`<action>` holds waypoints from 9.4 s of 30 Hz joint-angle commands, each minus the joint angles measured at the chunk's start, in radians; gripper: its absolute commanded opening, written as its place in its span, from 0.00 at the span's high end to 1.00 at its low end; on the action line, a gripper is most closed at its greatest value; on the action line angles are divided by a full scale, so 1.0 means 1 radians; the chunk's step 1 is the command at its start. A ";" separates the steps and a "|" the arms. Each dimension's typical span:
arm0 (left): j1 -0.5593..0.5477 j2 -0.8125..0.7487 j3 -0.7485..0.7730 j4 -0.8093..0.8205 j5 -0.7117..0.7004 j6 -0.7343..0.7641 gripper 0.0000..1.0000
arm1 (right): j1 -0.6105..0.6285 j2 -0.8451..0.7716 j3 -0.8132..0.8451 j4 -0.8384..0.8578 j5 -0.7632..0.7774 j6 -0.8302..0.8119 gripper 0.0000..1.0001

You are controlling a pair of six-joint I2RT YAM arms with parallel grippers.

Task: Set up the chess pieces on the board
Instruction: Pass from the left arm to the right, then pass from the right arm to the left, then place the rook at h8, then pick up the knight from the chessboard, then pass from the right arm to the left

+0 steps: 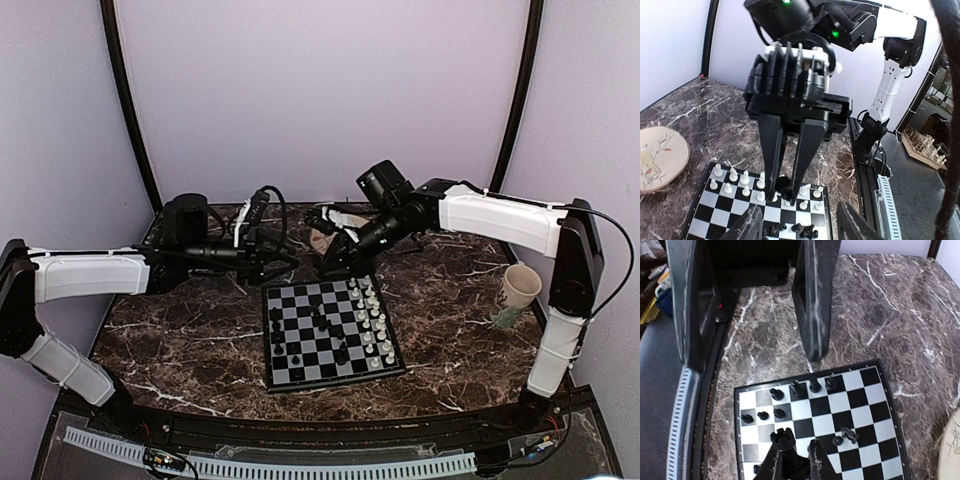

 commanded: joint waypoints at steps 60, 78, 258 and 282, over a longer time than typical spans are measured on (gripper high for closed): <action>0.064 0.395 0.408 -0.741 -0.530 0.313 0.94 | -0.160 -0.241 -0.359 0.104 0.168 -0.049 0.61; 0.064 0.436 0.393 -0.779 -0.554 0.296 0.90 | -0.161 -0.241 -0.357 0.097 0.153 -0.059 0.61; -0.085 0.331 0.179 0.168 -0.323 -0.704 0.53 | -0.136 -0.020 -0.186 0.319 -0.049 0.148 0.89; -0.094 0.390 0.229 0.148 -0.246 -0.767 0.83 | -0.121 -0.024 -0.187 0.337 0.020 0.165 0.89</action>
